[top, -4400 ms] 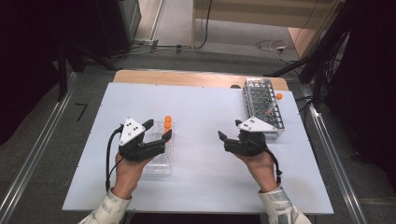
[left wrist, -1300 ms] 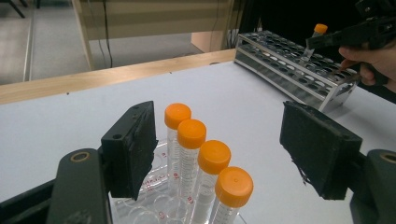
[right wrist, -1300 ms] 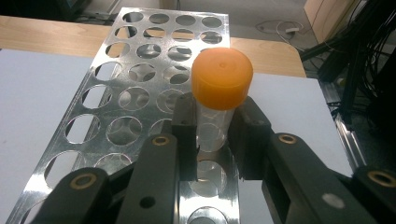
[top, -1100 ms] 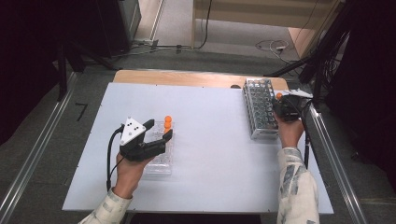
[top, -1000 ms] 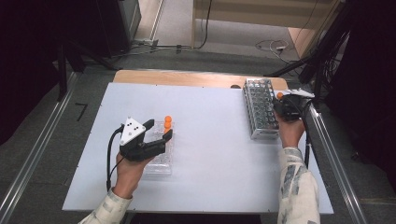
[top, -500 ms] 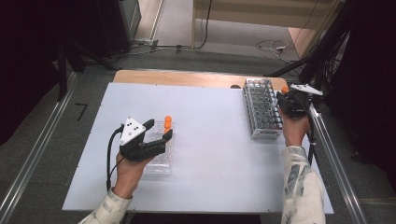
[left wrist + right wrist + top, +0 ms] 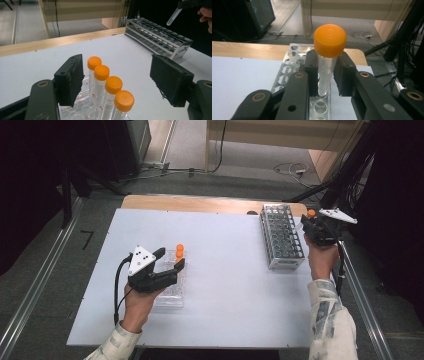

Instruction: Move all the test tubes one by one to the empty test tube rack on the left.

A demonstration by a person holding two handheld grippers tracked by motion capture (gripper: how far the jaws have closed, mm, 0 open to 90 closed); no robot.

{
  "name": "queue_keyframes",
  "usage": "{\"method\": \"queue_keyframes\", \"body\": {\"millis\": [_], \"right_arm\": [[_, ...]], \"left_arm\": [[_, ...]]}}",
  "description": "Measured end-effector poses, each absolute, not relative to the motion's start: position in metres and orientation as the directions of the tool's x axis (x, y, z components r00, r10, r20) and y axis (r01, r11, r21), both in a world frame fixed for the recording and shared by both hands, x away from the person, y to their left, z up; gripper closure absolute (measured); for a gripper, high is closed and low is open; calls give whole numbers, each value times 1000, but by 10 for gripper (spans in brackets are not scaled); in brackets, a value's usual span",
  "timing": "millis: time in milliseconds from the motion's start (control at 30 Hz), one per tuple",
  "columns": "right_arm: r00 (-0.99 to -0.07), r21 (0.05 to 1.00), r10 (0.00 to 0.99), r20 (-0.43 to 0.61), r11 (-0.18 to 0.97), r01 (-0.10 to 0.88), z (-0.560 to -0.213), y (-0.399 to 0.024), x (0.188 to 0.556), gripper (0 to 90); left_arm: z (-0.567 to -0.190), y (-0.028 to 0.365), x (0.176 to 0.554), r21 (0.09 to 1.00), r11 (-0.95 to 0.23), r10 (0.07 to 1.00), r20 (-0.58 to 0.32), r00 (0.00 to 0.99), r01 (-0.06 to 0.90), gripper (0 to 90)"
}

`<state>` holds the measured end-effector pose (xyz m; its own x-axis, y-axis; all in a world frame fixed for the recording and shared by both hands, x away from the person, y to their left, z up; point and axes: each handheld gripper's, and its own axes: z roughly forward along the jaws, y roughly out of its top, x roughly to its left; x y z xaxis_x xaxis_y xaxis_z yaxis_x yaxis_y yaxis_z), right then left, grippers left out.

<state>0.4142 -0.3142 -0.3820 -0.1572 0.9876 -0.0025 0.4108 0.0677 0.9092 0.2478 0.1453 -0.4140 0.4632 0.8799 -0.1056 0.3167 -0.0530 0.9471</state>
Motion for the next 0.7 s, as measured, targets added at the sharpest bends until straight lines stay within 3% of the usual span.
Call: {"method": "queue_keyframes", "body": {"millis": [700], "right_arm": [[-300,917,954,-14,132,377,-379,-293,375,722]], "left_arm": [[-413,144,246,951,-47,882,-105,460,306,235]]}}
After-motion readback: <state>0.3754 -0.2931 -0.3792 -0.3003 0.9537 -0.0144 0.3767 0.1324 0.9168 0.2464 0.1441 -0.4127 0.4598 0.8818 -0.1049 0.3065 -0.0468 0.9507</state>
